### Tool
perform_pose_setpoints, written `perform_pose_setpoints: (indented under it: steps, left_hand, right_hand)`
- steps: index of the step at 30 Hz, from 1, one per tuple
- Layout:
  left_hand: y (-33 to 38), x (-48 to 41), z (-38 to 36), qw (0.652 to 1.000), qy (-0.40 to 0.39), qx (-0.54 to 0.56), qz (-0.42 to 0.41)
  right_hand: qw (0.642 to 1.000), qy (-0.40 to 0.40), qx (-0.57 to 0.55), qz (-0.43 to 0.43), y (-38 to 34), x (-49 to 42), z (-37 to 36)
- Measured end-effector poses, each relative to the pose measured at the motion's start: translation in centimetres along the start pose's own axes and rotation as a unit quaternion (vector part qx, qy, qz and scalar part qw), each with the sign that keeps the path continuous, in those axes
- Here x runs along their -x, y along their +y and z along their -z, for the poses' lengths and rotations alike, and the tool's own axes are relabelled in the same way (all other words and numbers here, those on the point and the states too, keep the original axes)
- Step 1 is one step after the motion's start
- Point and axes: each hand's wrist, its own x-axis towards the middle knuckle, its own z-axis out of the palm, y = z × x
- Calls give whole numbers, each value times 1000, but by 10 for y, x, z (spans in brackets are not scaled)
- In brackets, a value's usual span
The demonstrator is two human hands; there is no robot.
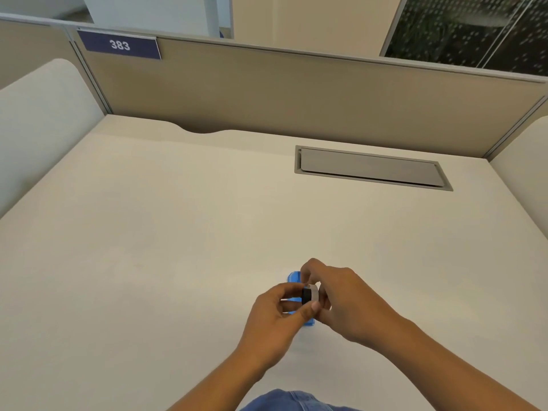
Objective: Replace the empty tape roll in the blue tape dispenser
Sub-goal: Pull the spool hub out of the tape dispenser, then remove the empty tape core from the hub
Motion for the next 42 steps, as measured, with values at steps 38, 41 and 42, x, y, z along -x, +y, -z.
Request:
perform_pose_setpoints:
  steps: [38,41,42]
  left_hand:
    - [30,65,0,993,-18,117,6]
    - [33,64,0,995,-13,102,0]
    - [34,64,0,996,-8,92,-3]
  right_hand:
    - [930,170,-325,-33,-23,85,-24]
    - [930,172,-325,-30,-24,84,-22]
    - [930,173,-323,-29,-25,84,-21]
